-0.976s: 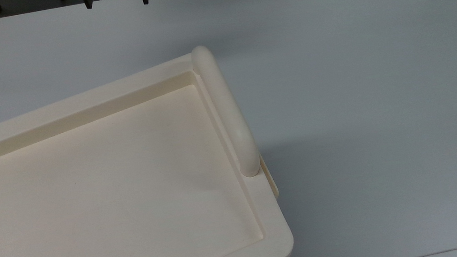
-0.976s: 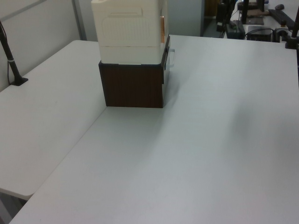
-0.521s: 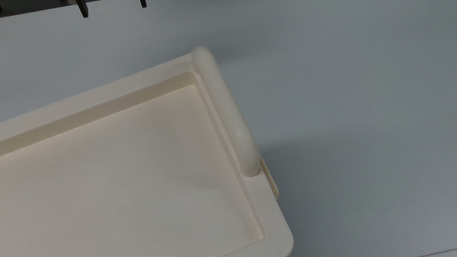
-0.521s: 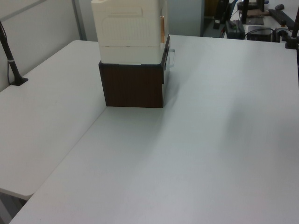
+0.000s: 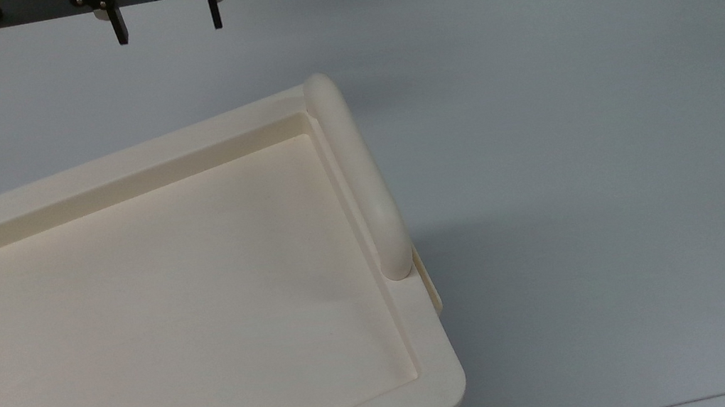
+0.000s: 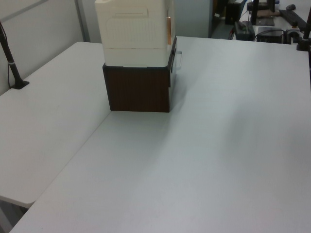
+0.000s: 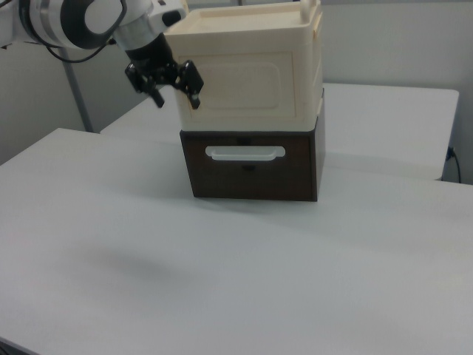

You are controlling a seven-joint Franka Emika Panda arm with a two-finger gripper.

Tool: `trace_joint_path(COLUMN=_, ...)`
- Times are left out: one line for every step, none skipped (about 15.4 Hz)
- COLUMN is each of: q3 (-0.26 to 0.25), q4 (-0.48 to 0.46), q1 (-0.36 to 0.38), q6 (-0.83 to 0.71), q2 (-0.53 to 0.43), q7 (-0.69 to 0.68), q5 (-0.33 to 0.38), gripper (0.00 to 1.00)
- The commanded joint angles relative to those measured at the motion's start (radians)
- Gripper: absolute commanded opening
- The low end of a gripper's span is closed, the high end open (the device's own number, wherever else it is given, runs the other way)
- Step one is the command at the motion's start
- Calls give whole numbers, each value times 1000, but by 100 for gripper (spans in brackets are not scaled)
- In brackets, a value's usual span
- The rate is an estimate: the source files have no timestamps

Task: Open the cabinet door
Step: 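Move the open gripper to the cream cabinet door's edge and grasp it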

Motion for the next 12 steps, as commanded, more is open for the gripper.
trace_joint_path(q3=8, q4=-24, q1=-2, q6=158, q2=13, q7=-53, q5=9, gripper=82)
trace_joint_path(q3=10, q4=-22, q1=0, q6=200, q2=25, q7=-53, q5=27, gripper=73)
trace_joint_path(q3=10, q4=-22, q1=4, q6=249, q2=32, q7=-62, q5=47, gripper=66)
trace_joint_path(q3=10, q4=-22, q1=7, q6=283, q2=42, q7=-87, q5=58, gripper=58)
trace_joint_path(q3=14, q4=-22, q1=7, q6=294, q2=46, q7=-116, q5=61, gripper=53)
trace_joint_path(q3=17, q4=-19, q1=7, q6=294, q2=54, q7=-131, q5=70, gripper=49)
trace_joint_path(q3=20, q4=-16, q1=7, q6=297, q2=57, q7=-136, q5=93, gripper=49)
trace_joint_path(q3=20, q4=-15, q1=6, q6=301, q2=62, q7=-145, q5=118, gripper=49)
trace_joint_path(q3=22, q4=-15, q1=7, q6=302, q2=74, q7=-165, q5=138, gripper=46)
trace_joint_path(q3=31, q4=-9, q1=7, q6=310, q2=80, q7=-179, q5=156, gripper=44)
trace_joint_path(q3=39, q4=1, q1=7, q6=334, q2=91, q7=-182, q5=177, gripper=42)
trace_joint_path(q3=46, q4=1, q1=7, q6=354, q2=95, q7=-181, q5=191, gripper=42)
